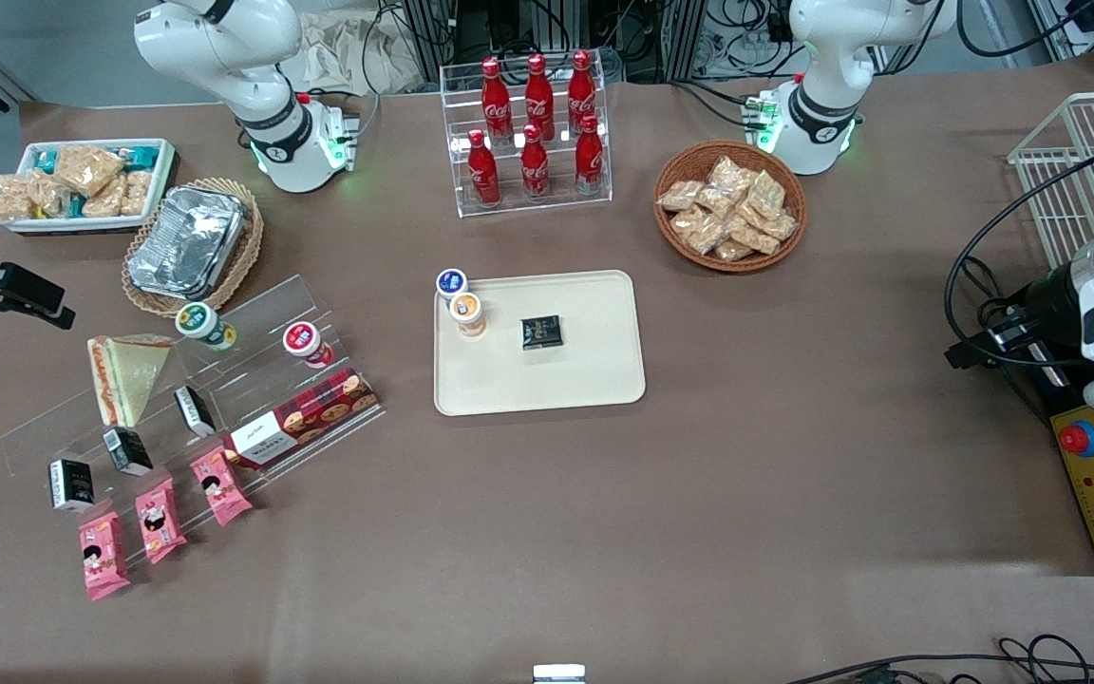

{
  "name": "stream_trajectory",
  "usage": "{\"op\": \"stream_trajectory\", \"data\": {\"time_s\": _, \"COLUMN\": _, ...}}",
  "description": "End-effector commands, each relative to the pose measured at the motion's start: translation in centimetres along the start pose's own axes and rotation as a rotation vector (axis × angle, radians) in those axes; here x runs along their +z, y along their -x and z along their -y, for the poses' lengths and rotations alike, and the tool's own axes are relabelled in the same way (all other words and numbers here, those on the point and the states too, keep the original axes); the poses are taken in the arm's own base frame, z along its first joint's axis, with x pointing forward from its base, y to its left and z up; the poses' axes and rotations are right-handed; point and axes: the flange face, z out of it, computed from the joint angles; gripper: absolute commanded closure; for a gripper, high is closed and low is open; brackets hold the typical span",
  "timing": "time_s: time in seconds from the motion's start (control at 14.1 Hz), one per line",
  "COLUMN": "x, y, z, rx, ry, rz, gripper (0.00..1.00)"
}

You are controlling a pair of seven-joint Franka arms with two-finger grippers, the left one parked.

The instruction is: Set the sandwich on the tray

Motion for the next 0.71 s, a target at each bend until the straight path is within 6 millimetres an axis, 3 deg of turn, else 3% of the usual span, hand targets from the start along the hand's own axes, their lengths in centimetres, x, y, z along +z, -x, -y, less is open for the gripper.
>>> {"op": "stream_trajectory", "data": {"time_s": 0.0, "x": -0.1, "y": 0.3, "z": -0.2, "rx": -0.015, "ry": 0.02, "rz": 0.0, "gripper": 0.0}}
{"op": "stream_trajectory", "data": {"time_s": 0.28, "x": 0.0, "y": 0.3, "z": -0.1, "rx": -0.008, "ry": 0.02, "rz": 0.003, "gripper": 0.0}}
{"op": "stream_trajectory", "data": {"time_s": 0.64, "x": 1.3, "y": -0.1, "z": -2.0, "rx": 0.019, "ry": 0.023, "rz": 0.04, "gripper": 0.0}}
